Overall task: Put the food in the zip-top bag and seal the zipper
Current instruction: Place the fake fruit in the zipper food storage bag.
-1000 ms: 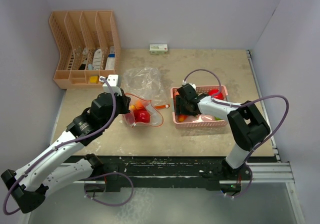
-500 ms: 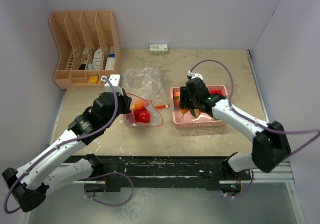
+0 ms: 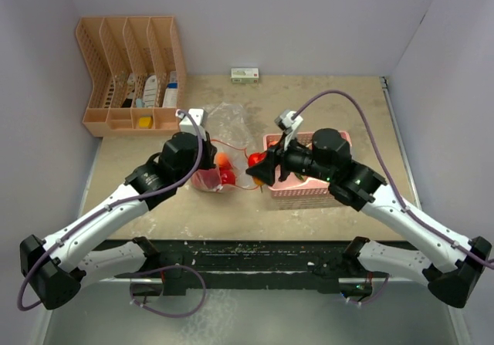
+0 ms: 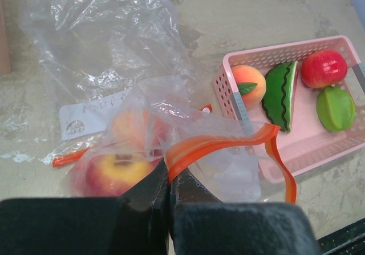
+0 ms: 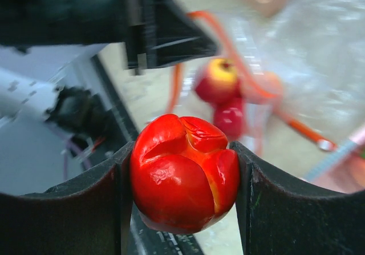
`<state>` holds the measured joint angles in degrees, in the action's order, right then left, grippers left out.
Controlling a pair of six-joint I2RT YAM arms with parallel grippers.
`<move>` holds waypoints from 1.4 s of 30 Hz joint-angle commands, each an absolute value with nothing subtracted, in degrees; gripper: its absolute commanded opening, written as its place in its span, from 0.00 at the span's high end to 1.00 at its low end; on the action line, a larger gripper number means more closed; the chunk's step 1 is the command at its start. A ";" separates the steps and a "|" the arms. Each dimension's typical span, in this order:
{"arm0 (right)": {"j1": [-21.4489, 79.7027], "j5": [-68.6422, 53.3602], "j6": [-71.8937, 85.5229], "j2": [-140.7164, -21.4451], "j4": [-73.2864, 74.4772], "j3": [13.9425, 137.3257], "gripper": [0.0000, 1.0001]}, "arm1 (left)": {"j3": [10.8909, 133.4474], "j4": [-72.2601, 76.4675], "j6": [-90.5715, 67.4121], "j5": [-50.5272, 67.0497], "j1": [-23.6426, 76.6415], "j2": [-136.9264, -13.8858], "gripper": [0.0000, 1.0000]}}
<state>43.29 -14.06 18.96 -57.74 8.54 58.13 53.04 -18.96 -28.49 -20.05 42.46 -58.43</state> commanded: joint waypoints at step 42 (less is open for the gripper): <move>49.22 8.30 21.51 -77.35 5.10 68.59 0.15 | 52.66 -10.37 -31.78 -12.37 42.29 -57.83 1.00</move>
<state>48.86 5.02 21.96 -81.47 4.47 67.66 51.79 -14.68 -30.92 -13.17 42.44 -57.91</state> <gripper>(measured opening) 0.850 0.003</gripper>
